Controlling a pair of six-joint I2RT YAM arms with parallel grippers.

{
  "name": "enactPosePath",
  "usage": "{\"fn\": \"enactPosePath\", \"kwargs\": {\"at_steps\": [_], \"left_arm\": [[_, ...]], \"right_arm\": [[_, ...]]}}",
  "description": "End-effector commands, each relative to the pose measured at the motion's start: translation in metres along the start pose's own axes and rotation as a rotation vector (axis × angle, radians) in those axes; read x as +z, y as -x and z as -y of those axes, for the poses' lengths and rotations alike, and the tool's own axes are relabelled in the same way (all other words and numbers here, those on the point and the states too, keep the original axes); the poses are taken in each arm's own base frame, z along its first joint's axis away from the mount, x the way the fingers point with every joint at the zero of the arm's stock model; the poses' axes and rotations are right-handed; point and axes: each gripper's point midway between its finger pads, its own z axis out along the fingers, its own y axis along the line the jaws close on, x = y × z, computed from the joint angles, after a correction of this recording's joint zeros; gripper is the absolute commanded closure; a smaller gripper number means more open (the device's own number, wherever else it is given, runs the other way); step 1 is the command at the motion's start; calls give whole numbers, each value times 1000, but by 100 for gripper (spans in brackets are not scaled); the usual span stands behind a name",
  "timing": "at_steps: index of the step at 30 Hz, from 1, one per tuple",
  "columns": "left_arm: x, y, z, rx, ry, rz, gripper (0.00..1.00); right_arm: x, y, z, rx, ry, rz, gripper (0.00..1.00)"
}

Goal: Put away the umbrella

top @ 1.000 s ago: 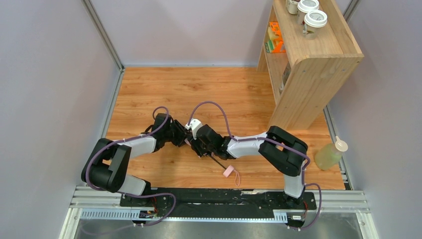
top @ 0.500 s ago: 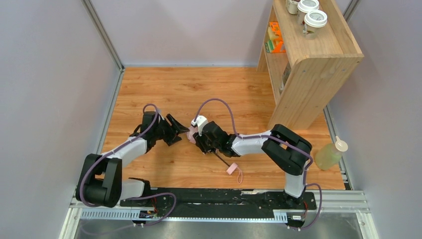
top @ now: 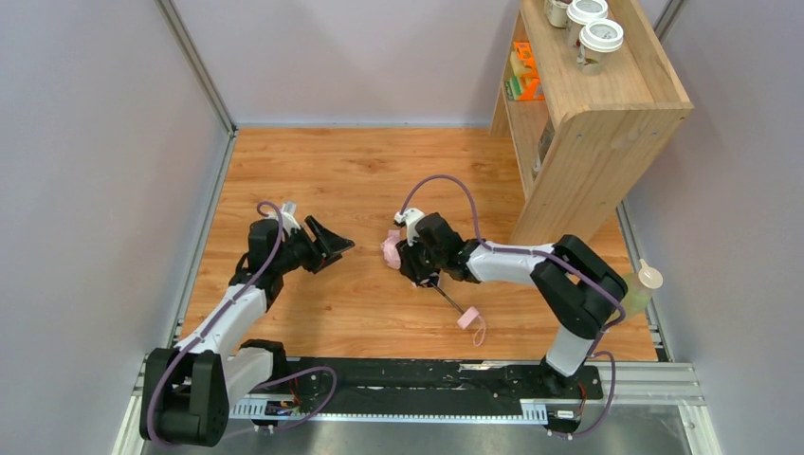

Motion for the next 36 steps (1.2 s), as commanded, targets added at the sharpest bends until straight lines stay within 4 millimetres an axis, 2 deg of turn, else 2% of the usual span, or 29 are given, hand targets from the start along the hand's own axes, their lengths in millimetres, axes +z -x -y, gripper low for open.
{"fn": "enactPosePath", "kwargs": {"at_steps": [1,5,9,12,13,19,20,24,31,33,35,36], "left_arm": [[-5,-4,48,157,-234,-12,26],[-2,-23,87,300,-360,-65,25],[-9,-28,116,406,-443,-31,27],[-14,-27,129,453,-470,-23,27],[-12,-31,126,460,-455,-42,25],[-15,-43,150,555,-515,-63,22],[-18,-48,160,576,-557,-78,22],[-14,-66,162,594,-589,-152,22],[-2,-83,144,592,-559,-225,24],[-2,-87,144,595,-567,-240,31],[-3,-92,144,596,-580,-256,41],[-3,-94,144,598,-583,-261,50]], "right_arm": [[-36,19,-8,85,125,-35,100],[-64,42,-9,113,186,-12,100],[-99,69,-8,139,186,31,100],[-119,83,-8,163,201,56,100],[-126,89,-8,173,202,67,100],[-161,115,-26,188,291,127,100],[-165,116,-27,193,298,126,100],[-180,128,-32,210,347,158,100],[-205,143,-41,207,415,196,100],[-210,146,-42,207,422,205,100],[-214,149,-44,207,436,209,100],[-215,150,-45,211,442,211,100]]}}
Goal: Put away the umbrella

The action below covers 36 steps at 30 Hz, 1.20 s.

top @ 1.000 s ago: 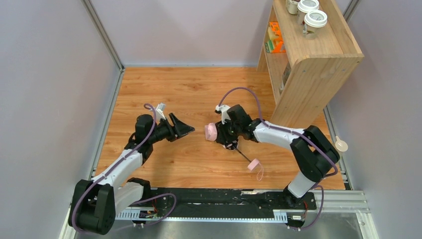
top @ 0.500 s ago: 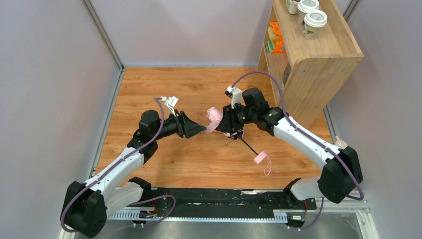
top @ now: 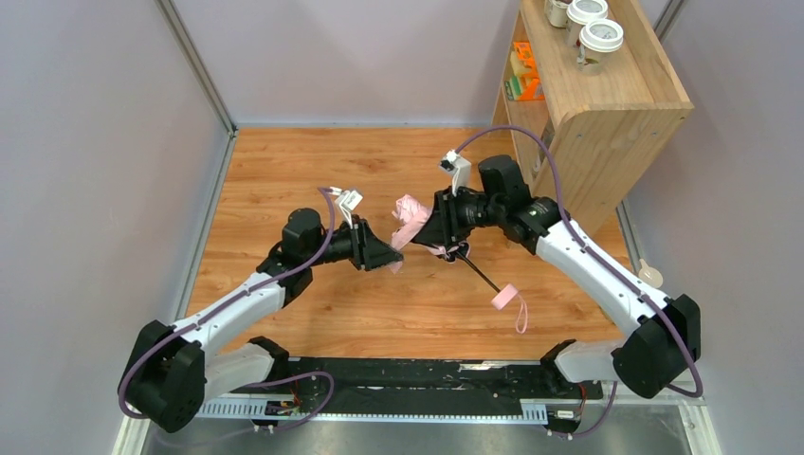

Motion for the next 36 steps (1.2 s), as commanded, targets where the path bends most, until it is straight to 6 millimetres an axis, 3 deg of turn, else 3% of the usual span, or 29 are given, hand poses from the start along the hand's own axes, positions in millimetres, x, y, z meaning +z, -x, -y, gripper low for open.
{"fn": "enactPosePath", "kwargs": {"at_steps": [1,3,5,7,10,14,16,17,19,21,22,25,27,31,35,36], "left_arm": [[2,-3,13,63,-68,-16,53],[1,-7,18,53,-98,-18,62],[0,-8,20,56,-114,-8,83],[-2,-11,21,56,-111,-9,92],[-4,-13,27,58,-116,-16,97],[-8,-16,26,14,-83,8,77],[-14,-18,27,-22,-71,23,64],[-16,-20,28,-37,-68,26,49],[-28,-20,34,-65,-46,48,41],[-38,-18,34,-124,14,85,41],[-43,-23,24,-216,91,83,42],[-57,-30,25,-383,176,77,59],[-63,-40,28,-516,204,59,62],[-69,-48,34,-796,241,44,55],[-66,-26,53,-1041,215,67,37],[-68,-33,51,-1103,268,44,35]], "right_arm": [[-24,34,-39,-47,110,91,100],[-27,36,-39,-36,118,94,100],[-30,39,-42,-35,140,100,100],[-34,40,-47,-38,163,103,100],[-39,42,-51,-37,193,115,100],[-42,43,-53,-56,198,116,100],[-44,41,-53,-96,202,123,100],[-45,41,-54,-138,209,132,100],[-46,40,-51,-207,201,148,100],[-47,43,-48,-275,187,173,100],[-46,43,-48,-312,187,177,100],[-47,45,-39,-374,136,186,100],[-48,45,-40,-385,132,176,100],[-52,43,-48,-462,145,175,100],[-54,34,-64,-532,179,152,100],[-53,31,-66,-554,179,144,100]]}}
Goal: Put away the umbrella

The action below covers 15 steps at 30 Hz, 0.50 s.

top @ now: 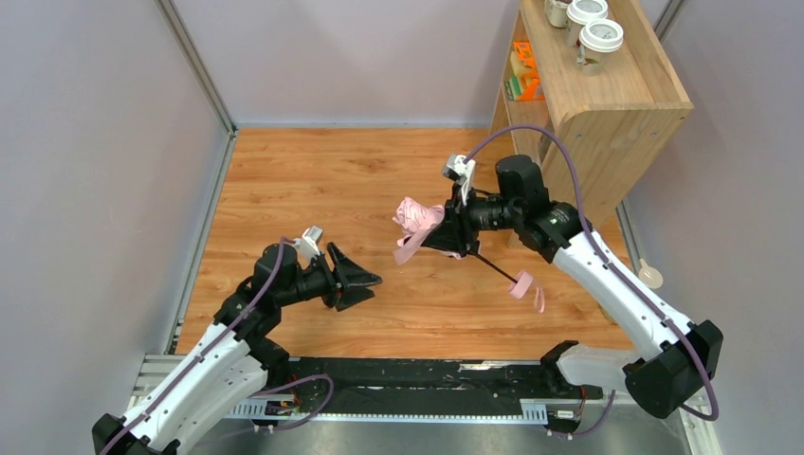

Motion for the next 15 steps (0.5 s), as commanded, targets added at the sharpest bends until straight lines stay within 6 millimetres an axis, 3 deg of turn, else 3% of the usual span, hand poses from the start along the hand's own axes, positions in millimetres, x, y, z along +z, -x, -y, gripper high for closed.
{"fn": "enactPosePath", "kwargs": {"at_steps": [1,3,6,15], "left_arm": [[-9,0,32,-388,77,-16,34],[-11,3,46,-407,76,-14,31],[-17,3,50,-469,111,5,30],[-28,-11,20,-680,184,3,29]], "right_arm": [[-12,29,-32,-218,45,64,100],[-10,26,-41,-251,52,55,100],[-9,27,-47,-308,33,53,100],[-13,36,-51,-431,-59,128,100]]}}
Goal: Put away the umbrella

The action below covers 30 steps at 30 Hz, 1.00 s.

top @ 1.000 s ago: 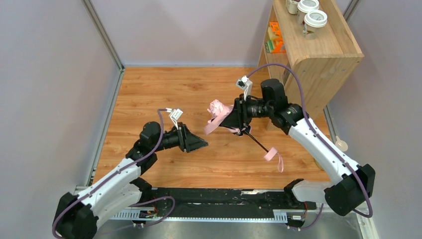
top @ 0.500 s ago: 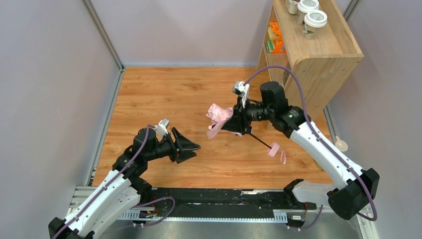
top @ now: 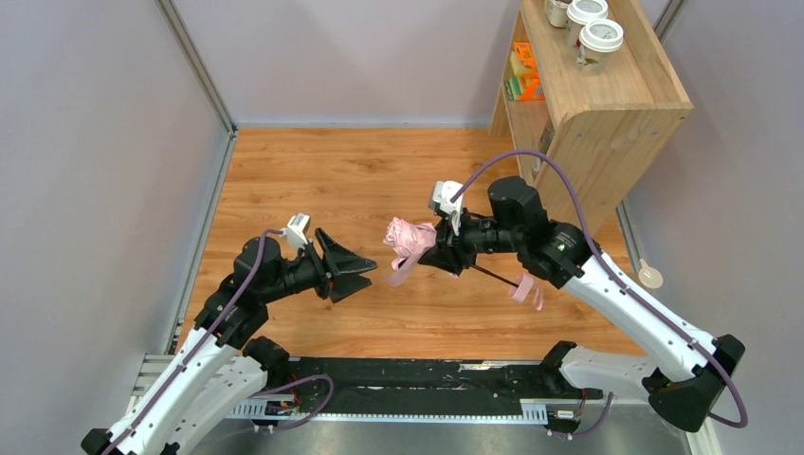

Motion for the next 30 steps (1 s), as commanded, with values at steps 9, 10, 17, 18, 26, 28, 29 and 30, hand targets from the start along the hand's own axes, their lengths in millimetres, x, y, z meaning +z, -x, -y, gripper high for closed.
{"fn": "enactPosePath", "kwargs": {"at_steps": [9,10,17,18,26,28,29,30], "left_arm": [[6,-14,-52,-643,288,-46,28],[10,-14,-56,-655,311,-53,28],[18,-19,-74,-737,380,-86,30],[18,-19,-79,-764,391,-82,30],[30,-12,-92,-850,355,-60,35],[31,-11,-94,-863,361,-56,35],[32,-11,-96,-870,363,-55,34],[34,-9,-92,-877,344,-54,33]], "right_arm": [[-8,43,10,-200,-121,114,100],[-6,43,10,-204,-120,107,100],[1,41,10,-215,-122,82,100],[2,41,9,-218,-120,80,100],[12,36,2,-234,-113,49,100],[15,33,3,-236,-120,33,100],[16,34,2,-240,-119,32,100],[18,33,2,-238,-121,27,100]]}}
